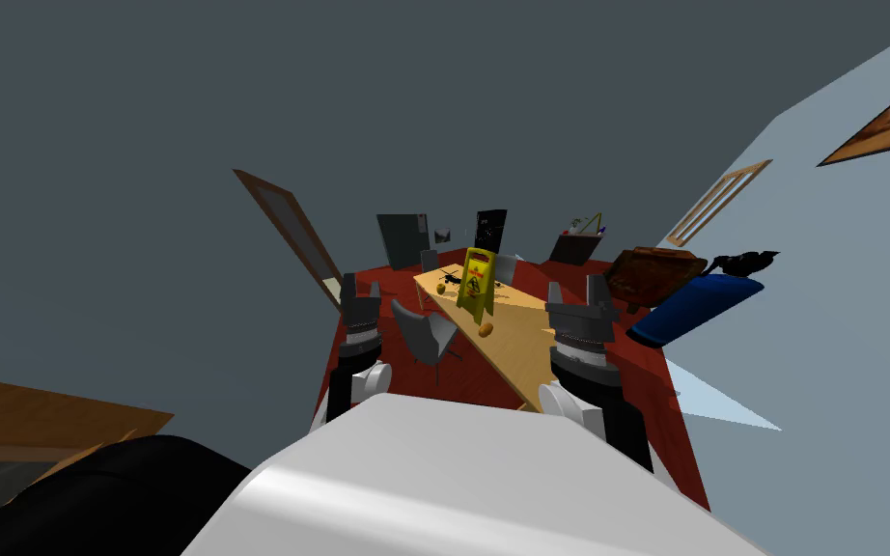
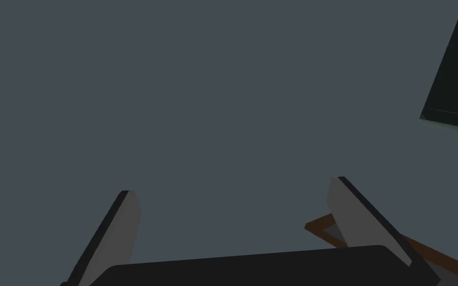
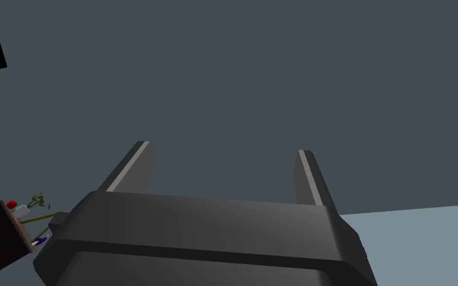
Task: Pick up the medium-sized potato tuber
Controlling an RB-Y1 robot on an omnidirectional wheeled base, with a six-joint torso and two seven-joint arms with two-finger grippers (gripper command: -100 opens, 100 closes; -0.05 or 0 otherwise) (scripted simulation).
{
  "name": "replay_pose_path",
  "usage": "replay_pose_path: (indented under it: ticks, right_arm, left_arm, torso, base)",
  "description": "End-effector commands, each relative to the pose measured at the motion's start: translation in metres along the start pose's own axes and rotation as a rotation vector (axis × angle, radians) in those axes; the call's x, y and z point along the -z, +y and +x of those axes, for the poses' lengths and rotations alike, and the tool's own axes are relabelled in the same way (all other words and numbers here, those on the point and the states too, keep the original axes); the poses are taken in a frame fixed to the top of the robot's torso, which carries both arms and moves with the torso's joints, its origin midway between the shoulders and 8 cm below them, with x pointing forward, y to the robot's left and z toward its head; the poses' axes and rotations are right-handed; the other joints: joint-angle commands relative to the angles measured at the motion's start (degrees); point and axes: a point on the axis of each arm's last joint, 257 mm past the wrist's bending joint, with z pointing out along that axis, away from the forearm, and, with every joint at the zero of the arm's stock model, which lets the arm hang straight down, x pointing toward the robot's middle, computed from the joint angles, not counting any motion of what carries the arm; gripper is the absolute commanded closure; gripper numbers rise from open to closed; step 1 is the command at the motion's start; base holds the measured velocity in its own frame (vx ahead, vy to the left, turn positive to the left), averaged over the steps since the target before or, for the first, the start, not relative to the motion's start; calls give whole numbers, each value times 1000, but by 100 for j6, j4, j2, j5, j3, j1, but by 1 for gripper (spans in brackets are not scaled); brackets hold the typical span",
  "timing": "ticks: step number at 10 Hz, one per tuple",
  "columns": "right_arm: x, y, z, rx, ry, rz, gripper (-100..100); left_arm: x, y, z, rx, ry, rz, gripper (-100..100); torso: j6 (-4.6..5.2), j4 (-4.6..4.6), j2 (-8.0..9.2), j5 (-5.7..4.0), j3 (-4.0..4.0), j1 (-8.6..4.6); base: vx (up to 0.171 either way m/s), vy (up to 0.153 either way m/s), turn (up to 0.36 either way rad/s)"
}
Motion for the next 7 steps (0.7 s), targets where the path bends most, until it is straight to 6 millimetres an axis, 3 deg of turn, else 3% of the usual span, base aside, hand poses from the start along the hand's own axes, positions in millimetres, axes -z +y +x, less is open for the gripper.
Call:
replay_pose_path:
  ticks: [1, 7]
  right_arm:
    - [0, -11, 2, -40, 22, 25, -100]
    - [2, -72, 1, -280, 36, 160, -100]
  left_arm:
    - [0, 0, 0, 0, 0, 0, 0]
    - [0, 0, 0, 0, 0, 0, 0]
  torso:
    - [0, 0, 0, 0, 0, 0]
    - [0, -1, -2, 1, -1, 7]
  base:
    - [0, 7, -43]
    - [-1, 22, -58]
